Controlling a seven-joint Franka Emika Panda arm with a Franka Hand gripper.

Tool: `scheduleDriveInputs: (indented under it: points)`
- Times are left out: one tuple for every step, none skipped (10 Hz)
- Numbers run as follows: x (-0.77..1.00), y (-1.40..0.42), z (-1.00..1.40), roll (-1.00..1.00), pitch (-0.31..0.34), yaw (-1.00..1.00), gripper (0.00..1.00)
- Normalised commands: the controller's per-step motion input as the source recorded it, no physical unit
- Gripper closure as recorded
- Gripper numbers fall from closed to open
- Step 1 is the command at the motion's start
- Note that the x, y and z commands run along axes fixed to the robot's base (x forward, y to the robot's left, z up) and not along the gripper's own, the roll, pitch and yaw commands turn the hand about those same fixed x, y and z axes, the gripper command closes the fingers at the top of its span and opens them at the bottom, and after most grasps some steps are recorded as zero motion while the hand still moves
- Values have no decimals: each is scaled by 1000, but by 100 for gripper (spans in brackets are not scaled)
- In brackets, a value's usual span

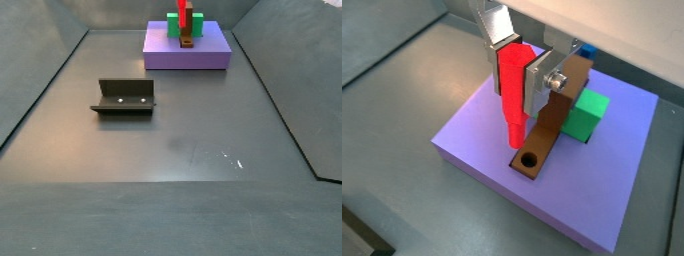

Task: Pick up the red object. Move up. Move to above the board. Insert the red object.
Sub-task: Insert the red object.

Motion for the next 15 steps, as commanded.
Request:
scheduleDriveInputs:
  points:
    - [-283,-6,-266,-41,-34,-157,100]
    - [-363,-103,-363,-81,-110,-114,100]
    - [-189,-106,-323,-164,-191,-143,100]
    - [91,-17,-254,-90,-99,-157,100]
    - [217,0,-203,-36,-76,-157,100]
    - [31,86,-106,0,-71,-149,100]
    - [0,0,-129,0,-66,-111,100]
    - [37,0,-171,0,-63,-140,100]
    - [0,0,-234,3,-44,-97,100]
    - [51,0,-249,0,-67,-111,100]
    - [69,0,-366,0,-103,-157,100]
    - [6,0,-411,0,-99,-140,100]
    - [0,0,-529,4,-79,-126,100]
    - [0,-17,-740,73,-34,-106,100]
    - [0,-40,-909,154,0,-140,100]
